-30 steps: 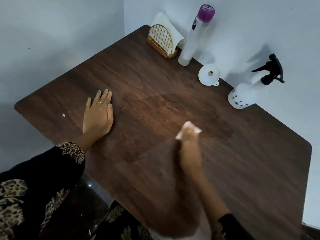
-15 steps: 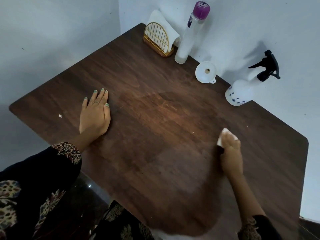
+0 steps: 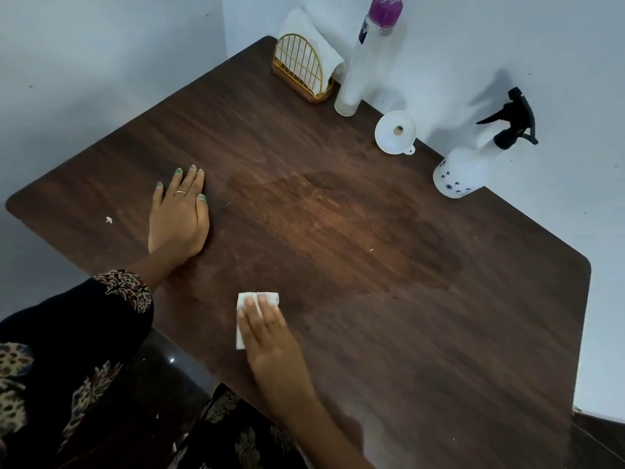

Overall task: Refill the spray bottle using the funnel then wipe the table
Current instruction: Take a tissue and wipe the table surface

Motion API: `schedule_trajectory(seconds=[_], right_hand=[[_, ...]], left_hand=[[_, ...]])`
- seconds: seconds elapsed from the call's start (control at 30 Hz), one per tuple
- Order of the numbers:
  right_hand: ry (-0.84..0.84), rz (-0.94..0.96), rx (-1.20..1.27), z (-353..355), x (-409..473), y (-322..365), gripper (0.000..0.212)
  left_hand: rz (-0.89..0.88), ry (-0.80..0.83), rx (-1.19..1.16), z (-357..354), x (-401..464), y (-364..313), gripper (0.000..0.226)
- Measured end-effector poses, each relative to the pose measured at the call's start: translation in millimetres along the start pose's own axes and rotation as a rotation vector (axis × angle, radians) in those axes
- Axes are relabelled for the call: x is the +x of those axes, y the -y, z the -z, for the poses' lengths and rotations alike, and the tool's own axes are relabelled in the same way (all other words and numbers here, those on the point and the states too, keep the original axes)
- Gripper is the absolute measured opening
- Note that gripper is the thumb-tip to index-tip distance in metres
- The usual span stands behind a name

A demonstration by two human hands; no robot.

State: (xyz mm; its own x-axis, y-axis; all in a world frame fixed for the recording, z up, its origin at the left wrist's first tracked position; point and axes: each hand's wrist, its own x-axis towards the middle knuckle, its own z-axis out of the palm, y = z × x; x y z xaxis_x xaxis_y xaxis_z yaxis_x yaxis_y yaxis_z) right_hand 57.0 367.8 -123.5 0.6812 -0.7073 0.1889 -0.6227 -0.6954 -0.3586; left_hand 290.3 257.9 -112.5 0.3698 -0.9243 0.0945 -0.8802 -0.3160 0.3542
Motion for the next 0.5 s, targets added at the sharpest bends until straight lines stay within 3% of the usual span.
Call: schedule_trajectory(seconds=[0.07, 0.17, 0.23, 0.3, 0.37, 0.43, 0.5], right_hand=[[0.071, -0.100, 0.050, 18.3, -4.2, -28.3, 0.040], [0.006, -0.265, -0.050, 59.4, -6.2, -101.1, 0.051], [0.006, -0.545, -0.095, 86.5, -5.8, -158.0, 0.047], [-0.030, -0.770, -0.121, 105.3, -0.5, -196.9, 0.066], [0.006, -0.837, -0.191, 109.1, 10.6, -211.6, 0.072], [-0.042, -0.856, -0.190, 104.0, 26.1, -203.9, 0.065], [-0.083, -0.773, -0.159, 90.4, 40.5, -180.9, 0.062]], left_hand=[[0.001, 0.000, -0.001, -0.3, -0.1, -0.1, 0.049], [0.002, 0.001, -0.003, -0.3, -0.2, -1.2, 0.049], [0.003, 0.002, 0.001, -0.1, -0.2, -1.3, 0.049], [0.007, 0.002, 0.007, -0.1, 0.1, -1.4, 0.049], [0.009, 0.003, 0.013, -0.5, 0.0, -0.3, 0.049], [0.005, 0.005, 0.020, -0.8, 0.1, 0.2, 0.049], [0.007, 0.005, 0.019, -0.5, 0.2, 0.2, 0.049]])
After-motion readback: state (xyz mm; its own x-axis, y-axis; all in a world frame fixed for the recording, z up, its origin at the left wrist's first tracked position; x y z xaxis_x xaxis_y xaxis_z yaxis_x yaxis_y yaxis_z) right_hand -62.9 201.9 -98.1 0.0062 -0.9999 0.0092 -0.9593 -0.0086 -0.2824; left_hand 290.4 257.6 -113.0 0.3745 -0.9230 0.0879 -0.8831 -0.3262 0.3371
